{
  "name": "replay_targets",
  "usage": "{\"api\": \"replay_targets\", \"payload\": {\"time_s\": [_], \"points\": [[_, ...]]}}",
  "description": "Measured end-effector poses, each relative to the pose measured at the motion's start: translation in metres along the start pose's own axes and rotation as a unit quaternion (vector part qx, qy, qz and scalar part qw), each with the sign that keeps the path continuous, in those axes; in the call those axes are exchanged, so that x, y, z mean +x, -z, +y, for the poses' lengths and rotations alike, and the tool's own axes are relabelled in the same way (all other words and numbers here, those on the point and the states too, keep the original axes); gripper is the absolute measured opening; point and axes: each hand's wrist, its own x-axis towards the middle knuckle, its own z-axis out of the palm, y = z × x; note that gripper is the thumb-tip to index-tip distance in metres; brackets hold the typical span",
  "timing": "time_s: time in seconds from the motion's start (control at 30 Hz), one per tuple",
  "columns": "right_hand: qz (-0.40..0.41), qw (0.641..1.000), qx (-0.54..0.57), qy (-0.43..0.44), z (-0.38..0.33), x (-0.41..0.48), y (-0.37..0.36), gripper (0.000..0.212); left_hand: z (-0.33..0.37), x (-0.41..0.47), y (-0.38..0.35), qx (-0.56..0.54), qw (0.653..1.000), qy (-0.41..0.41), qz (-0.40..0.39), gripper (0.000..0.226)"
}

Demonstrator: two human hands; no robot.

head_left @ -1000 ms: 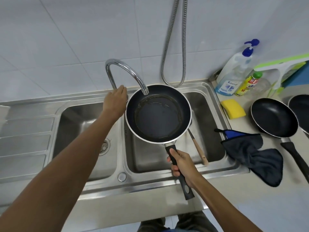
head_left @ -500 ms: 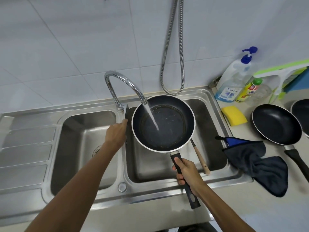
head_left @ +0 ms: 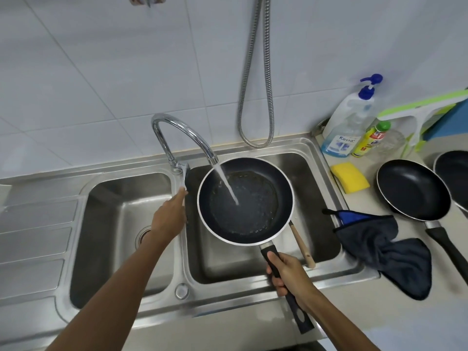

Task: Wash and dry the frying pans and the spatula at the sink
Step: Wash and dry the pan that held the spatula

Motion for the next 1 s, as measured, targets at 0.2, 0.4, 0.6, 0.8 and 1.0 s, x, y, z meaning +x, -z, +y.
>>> {"api": "replay_targets", "payload": {"time_s": [0.2,0.4,0.6,0.8,1.0], "points": [[0.042,0.999,0.013,0.003,-0.007,0.001,0.013,0.031,0.001,0.004,-0.003,-0.031,0.999,0.003,0.020,0.047],[0.009,1.000,0.014,0.010,-0.012,0.011,-0.008,0.029,-0.003,0.011,0.003,-0.003,1.000,0.003,0.014,0.040],[-0.028,1.000,0.003,-0.005,0.008,-0.011,-0.001,0.030,-0.006,0.015,-0.003,0.007,0.999,-0.004,0.050,0.030],[0.022,0.999,0.036,-0.011,0.005,-0.005,0.013,0.028,-0.003,0.017,-0.005,0.001,0.999,-0.001,0.054,0.028],[0.014,1.000,0.027,-0.001,-0.010,0.009,-0.006,0.028,-0.004,0.022,0.006,-0.008,1.000,0.007,0.027,0.023]]}}
